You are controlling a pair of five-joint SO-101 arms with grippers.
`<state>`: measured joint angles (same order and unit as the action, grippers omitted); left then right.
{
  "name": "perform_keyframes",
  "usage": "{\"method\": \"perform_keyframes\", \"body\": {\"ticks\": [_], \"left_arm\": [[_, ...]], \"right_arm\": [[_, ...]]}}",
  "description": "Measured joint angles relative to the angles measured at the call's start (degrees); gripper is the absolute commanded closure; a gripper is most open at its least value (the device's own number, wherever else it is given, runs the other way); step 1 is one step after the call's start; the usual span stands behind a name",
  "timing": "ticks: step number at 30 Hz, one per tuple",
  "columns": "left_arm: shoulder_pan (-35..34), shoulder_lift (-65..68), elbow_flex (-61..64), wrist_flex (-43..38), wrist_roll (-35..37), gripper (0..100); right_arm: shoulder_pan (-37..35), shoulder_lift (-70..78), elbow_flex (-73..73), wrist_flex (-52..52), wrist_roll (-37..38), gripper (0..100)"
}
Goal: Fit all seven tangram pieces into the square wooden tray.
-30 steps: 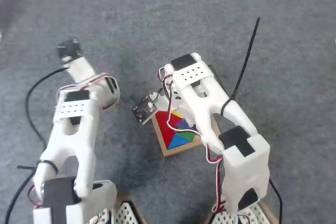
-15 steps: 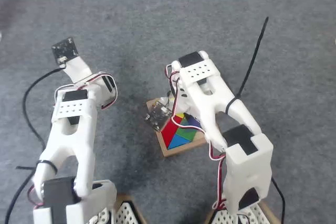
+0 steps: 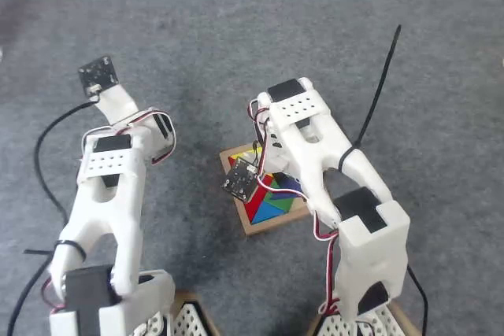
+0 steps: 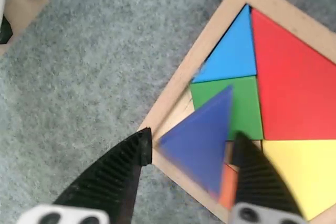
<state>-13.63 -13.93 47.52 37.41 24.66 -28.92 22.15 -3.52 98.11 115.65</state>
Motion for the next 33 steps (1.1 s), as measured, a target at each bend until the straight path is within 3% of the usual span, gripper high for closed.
{"method": "perform_keyframes", "body": {"ticks": [8, 11, 18, 27, 33], "left_arm": [[-0.26, 0.0, 0.0, 0.0, 0.0, 84], [-0.26, 0.0, 0.0, 0.0, 0.0, 84], [-0.26, 0.0, 0.0, 0.0, 0.0, 84], [-0.26, 0.0, -0.18, 0.0, 0.0, 84], [-0.26, 0.0, -0.53, 0.0, 0.0, 84]], "right_arm": [[1.05, 0.0, 0.0, -0.09, -0.7, 69.6], [0.97, 0.0, -1.58, -0.53, -8.09, 73.5], [-7.3, 0.0, -6.86, -2.64, -46.07, 79.0], [-7.47, 0.0, -9.76, -2.9, -91.25, 79.0], [-7.65, 0.0, -3.96, -8.18, -114.99, 79.0]]}}
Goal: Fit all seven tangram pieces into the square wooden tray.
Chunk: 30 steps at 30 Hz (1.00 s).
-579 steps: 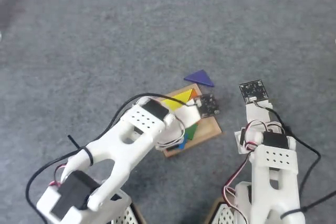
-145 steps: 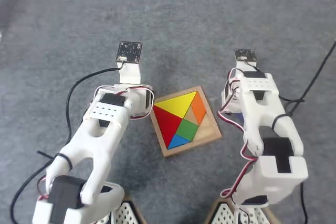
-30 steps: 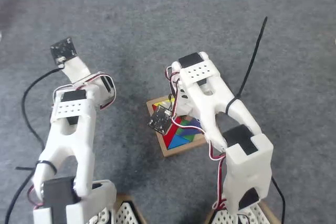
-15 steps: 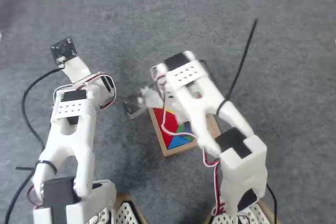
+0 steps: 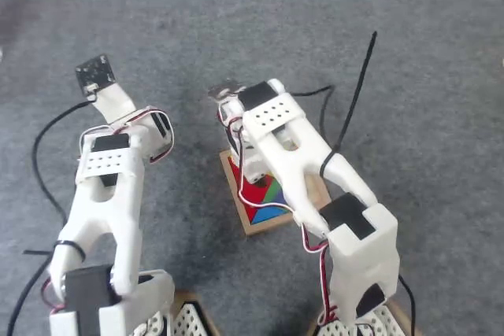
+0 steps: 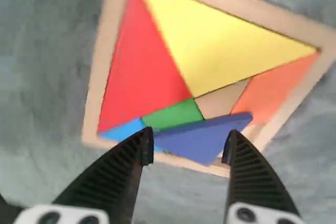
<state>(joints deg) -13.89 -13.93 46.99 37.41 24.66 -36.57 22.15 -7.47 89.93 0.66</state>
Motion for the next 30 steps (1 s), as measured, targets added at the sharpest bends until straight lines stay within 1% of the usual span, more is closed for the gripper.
{"method": "perform_keyframes", "body": {"ticks": [2, 4, 8, 14, 23, 30], "left_arm": [[0.0, 0.0, 0.0, 0.0, 0.0, 84], [0.0, 0.0, 0.0, 0.0, 0.0, 84], [0.18, 0.0, 0.0, 0.0, 0.0, 84], [1.41, 0.0, 0.0, 0.0, 0.0, 84], [1.49, 0.0, 0.0, 1.41, 0.0, 84], [1.49, 0.0, 0.0, 1.41, 0.0, 84]], "right_arm": [[0.09, 0.0, 2.2, -2.37, -5.63, 79.0], [-0.26, 0.0, 3.43, -3.6, -9.32, 79.0], [-0.88, 0.0, 4.04, -3.78, -12.57, 79.0], [-0.7, 0.0, 6.68, -3.78, -13.19, 79.0], [2.9, -0.79, 9.49, -4.48, -12.57, 79.0], [5.19, -0.79, 9.49, -4.75, -8.53, 79.0]]}}
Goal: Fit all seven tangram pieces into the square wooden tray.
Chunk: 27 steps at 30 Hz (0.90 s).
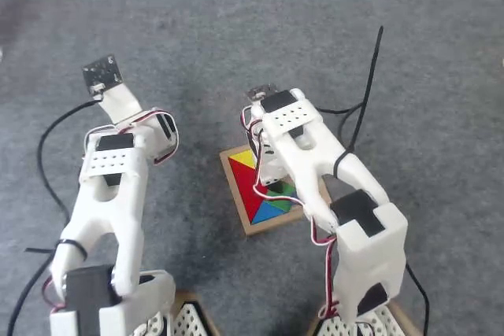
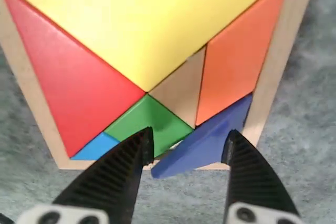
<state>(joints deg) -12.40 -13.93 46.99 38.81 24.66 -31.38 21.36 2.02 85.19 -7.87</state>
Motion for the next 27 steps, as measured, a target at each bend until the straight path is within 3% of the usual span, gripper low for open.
{"method": "perform_keyframes", "body": {"ticks": [9, 14, 21, 27], "left_arm": [[0.18, 0.0, 0.0, 0.0, 0.0, 84], [0.18, 0.0, 0.0, 0.0, 0.0, 84], [0.35, 0.0, 0.0, 0.0, -0.09, 84], [6.68, 0.0, 0.0, 0.0, -8.09, 83]], "right_arm": [[0.0, -4.92, 0.18, 0.0, 0.18, 79.0], [-0.62, -12.57, 7.91, -0.26, 1.32, 79.0], [-0.88, -14.77, 19.34, -10.55, 6.59, 79.0], [6.59, -22.24, 26.9, -21.19, 7.65, 79.0]]}}
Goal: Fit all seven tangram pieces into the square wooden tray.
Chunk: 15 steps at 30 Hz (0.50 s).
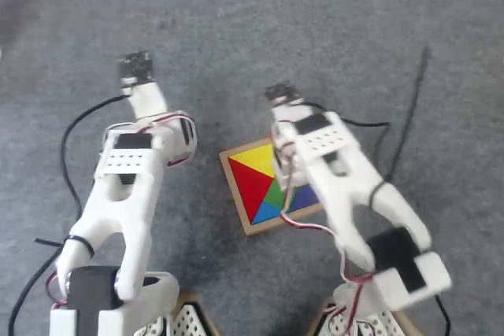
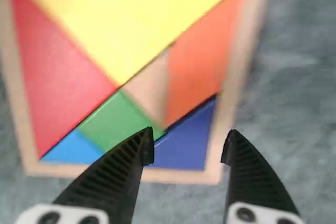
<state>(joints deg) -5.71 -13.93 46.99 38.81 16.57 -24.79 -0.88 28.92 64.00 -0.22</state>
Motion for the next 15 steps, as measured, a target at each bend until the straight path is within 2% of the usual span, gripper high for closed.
{"method": "perform_keyframes", "body": {"ticks": [4, 8, 15], "left_arm": [[2.64, -0.88, 0.97, -1.05, -1.41, 80], [6.59, -6.42, 7.47, -6.24, -4.57, 79], [10.73, -18.99, 18.81, -13.63, -7.74, 79]], "right_arm": [[3.96, -10.11, 10.37, -7.21, 0.26, 79.0], [9.67, -22.86, 20.92, -12.4, 0.62, 79.0], [15.21, -37.36, 34.55, -16.09, 5.63, 79.0]]}}
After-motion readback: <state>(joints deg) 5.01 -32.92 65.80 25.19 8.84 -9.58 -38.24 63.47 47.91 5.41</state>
